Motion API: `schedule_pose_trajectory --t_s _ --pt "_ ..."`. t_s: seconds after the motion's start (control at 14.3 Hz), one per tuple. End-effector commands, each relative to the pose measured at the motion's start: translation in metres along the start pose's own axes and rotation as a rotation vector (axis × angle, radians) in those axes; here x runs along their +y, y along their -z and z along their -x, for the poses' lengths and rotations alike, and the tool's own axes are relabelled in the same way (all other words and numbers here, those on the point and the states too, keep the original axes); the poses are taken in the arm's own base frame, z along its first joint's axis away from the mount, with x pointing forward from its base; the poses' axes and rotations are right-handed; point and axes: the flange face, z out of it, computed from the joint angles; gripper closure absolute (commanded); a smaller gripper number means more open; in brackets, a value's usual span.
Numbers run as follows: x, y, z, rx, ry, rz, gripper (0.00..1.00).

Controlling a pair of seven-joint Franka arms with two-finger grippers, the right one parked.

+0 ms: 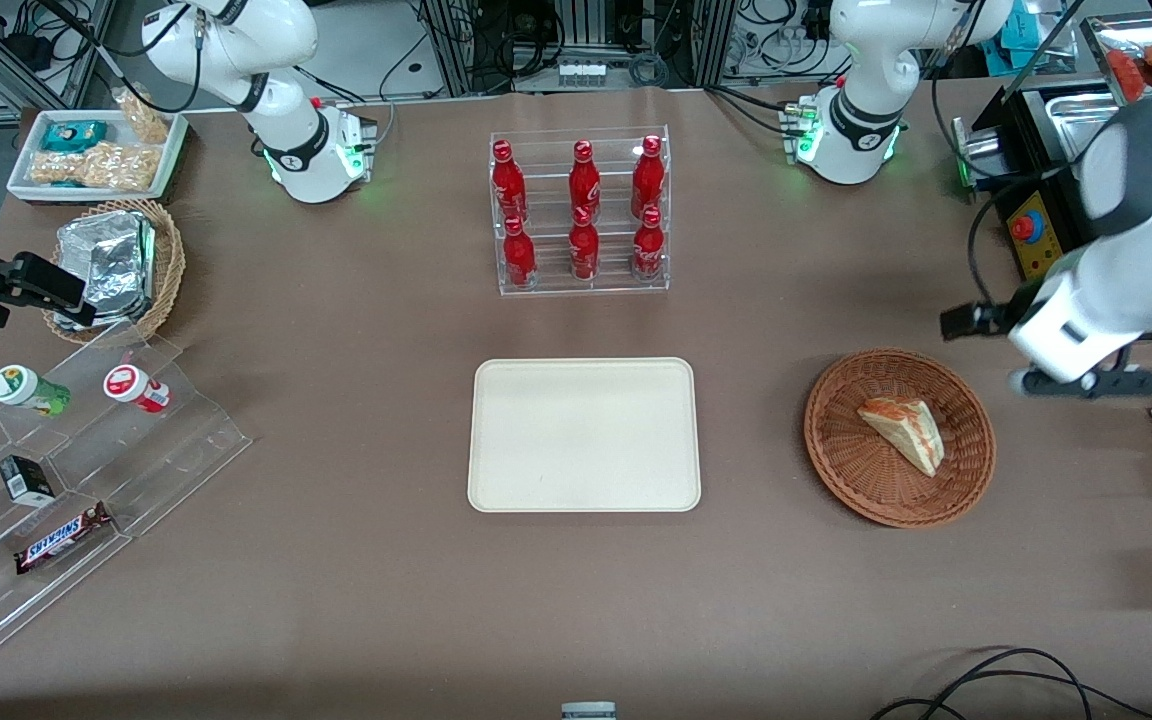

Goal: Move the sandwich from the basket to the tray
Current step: 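Lower the open left gripper onto the sandwich and close it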

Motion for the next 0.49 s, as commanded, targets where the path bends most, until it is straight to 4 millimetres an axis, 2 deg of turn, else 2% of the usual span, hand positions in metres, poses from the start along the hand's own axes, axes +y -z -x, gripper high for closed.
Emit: schedule_pose_trajectory --t_s 0.0,0.21,0.42 --pt "0.001 -0.055 -0.005 0.051 0.044 -0.013 0.0" --pt "0.002 -0.11 -0.009 0.121 0.248 0.011 0.0" --pt "-0.006 -0.138 -0.016 0.155 0.613 0.051 0.0"
